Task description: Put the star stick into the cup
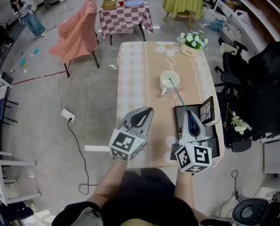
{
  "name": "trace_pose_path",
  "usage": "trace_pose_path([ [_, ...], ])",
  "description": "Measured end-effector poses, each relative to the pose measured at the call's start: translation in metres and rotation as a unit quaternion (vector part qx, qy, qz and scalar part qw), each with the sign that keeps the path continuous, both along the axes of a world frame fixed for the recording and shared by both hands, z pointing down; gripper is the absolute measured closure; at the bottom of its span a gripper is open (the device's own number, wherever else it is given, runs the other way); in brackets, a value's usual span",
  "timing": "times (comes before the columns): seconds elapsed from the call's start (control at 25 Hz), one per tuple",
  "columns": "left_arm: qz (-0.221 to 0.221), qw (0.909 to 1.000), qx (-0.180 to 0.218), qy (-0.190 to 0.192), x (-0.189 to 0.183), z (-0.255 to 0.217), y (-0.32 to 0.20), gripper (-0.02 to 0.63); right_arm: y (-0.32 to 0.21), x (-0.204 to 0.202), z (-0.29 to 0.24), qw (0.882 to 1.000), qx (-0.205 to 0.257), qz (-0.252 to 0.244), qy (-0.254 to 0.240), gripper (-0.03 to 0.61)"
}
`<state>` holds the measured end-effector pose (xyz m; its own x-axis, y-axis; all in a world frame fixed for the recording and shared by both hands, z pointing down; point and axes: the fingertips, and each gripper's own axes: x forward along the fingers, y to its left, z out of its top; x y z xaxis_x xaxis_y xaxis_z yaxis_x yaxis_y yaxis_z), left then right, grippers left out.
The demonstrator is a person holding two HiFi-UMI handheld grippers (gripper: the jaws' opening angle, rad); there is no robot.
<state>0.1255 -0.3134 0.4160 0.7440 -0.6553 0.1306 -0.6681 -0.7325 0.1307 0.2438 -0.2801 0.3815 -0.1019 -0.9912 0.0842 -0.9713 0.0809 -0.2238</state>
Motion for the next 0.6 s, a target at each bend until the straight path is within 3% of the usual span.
trace_pose_path([
  [0.6, -0.015, 0.9996, -0.024, -0.007, 0.022, 0.023, -0.047, 0.604, -0.054, 0.019, 0.035, 0.999, -0.044, -0.014, 0.003, 0.557],
])
